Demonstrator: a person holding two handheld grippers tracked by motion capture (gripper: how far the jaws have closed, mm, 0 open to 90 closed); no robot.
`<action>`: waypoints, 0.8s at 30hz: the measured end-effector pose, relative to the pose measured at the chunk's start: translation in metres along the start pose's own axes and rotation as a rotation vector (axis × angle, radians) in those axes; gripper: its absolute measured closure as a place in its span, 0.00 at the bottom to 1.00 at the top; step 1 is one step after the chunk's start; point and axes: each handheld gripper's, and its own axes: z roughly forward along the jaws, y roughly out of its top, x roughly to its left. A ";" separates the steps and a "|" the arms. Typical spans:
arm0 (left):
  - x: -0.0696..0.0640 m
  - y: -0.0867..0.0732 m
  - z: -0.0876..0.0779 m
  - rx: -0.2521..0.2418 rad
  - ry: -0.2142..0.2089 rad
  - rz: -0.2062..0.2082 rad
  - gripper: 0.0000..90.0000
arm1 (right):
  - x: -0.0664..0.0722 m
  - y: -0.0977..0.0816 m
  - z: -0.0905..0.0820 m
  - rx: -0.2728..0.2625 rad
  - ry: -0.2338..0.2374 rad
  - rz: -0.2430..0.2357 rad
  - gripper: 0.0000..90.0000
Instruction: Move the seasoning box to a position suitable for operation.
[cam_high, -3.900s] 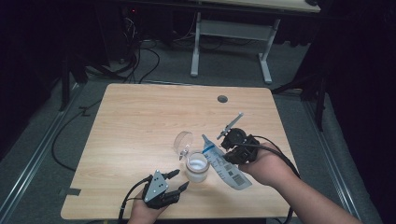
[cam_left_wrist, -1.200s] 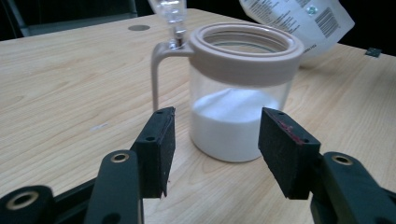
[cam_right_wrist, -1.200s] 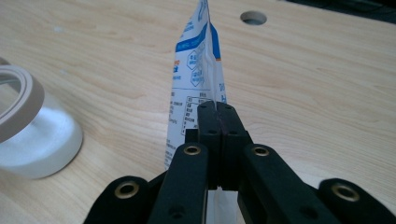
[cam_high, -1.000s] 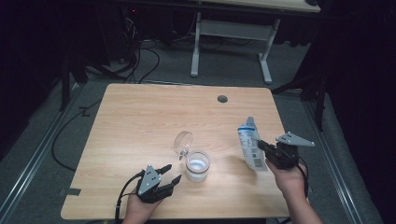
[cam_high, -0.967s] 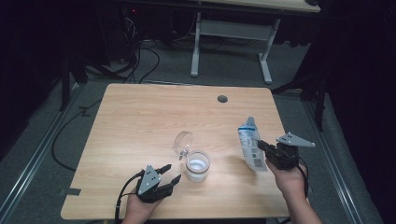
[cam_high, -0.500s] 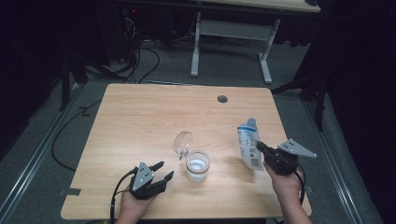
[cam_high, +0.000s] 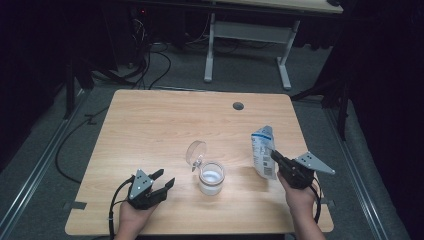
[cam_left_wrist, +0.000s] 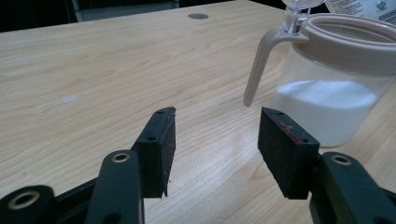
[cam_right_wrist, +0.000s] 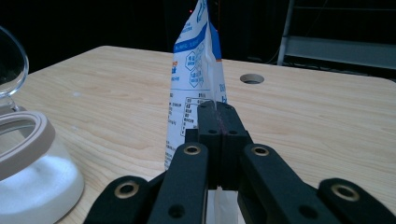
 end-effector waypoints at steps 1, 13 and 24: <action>0.000 0.000 0.000 0.003 -0.001 -0.002 0.52 | 0.000 0.000 0.002 0.001 0.001 -0.005 1.00; -0.001 -0.002 -0.002 0.016 0.009 0.004 0.52 | -0.002 -0.005 0.021 -0.012 0.011 -0.009 1.00; -0.002 -0.003 -0.002 0.019 0.011 0.001 0.52 | -0.004 -0.011 0.013 -0.014 0.007 -0.017 1.00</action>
